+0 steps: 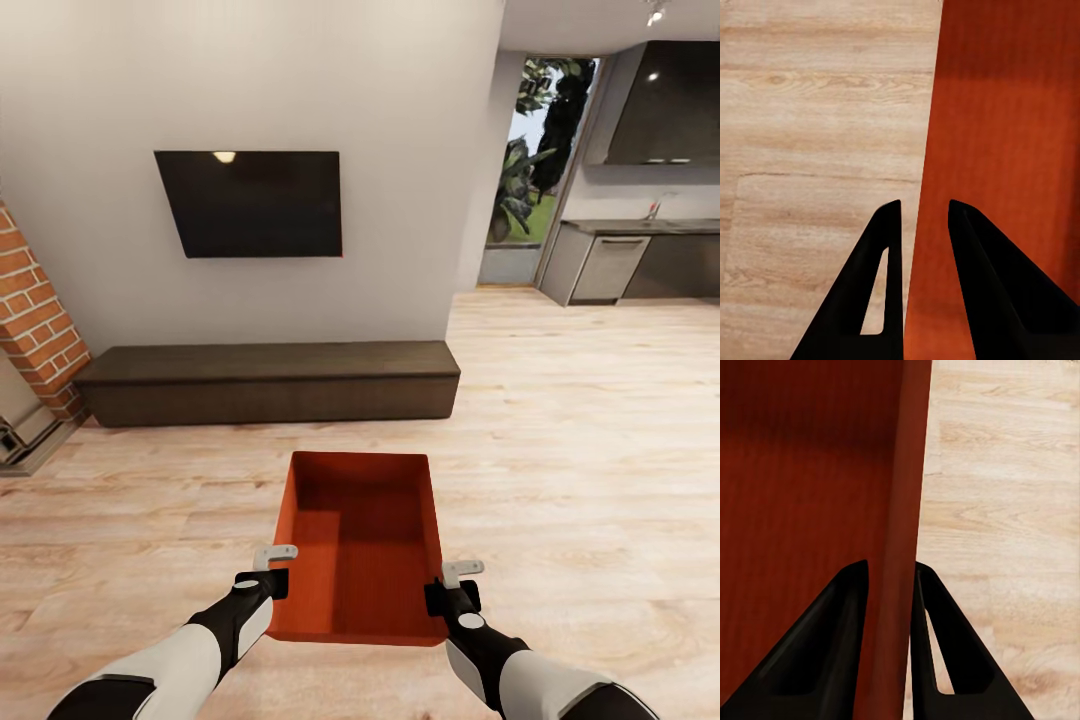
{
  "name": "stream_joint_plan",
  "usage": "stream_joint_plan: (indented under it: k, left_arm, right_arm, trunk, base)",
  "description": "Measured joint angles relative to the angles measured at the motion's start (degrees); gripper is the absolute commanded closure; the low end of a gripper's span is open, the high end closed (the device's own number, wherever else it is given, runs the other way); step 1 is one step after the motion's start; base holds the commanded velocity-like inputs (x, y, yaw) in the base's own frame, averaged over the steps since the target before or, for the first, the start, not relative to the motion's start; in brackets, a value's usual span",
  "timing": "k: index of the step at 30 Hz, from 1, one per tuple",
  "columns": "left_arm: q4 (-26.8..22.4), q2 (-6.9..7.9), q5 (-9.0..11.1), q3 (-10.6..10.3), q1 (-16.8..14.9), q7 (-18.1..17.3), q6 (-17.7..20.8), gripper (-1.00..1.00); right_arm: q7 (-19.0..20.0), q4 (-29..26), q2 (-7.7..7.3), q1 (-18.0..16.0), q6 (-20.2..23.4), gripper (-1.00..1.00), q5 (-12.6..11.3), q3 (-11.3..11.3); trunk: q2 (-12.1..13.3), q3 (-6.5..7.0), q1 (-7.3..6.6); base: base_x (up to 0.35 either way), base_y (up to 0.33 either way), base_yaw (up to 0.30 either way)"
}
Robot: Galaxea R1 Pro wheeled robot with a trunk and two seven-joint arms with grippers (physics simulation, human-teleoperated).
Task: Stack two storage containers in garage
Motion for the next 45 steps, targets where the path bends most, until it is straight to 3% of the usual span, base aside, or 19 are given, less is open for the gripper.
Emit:
stream_joint_plan:
  k: [45]
  left_arm:
    - [-0.03, 0.04, 0.04, -0.05, 0.01, -0.04, 0.00, 1.00]
  right_arm:
    - [0.00, 0.00, 0.03, 0.00, -0.04, 1.00, -0.07, 0.03]
  trunk:
    - [0.01, 4.05, 0.00]
  base:
    - [0.000, 0.000, 0.000]
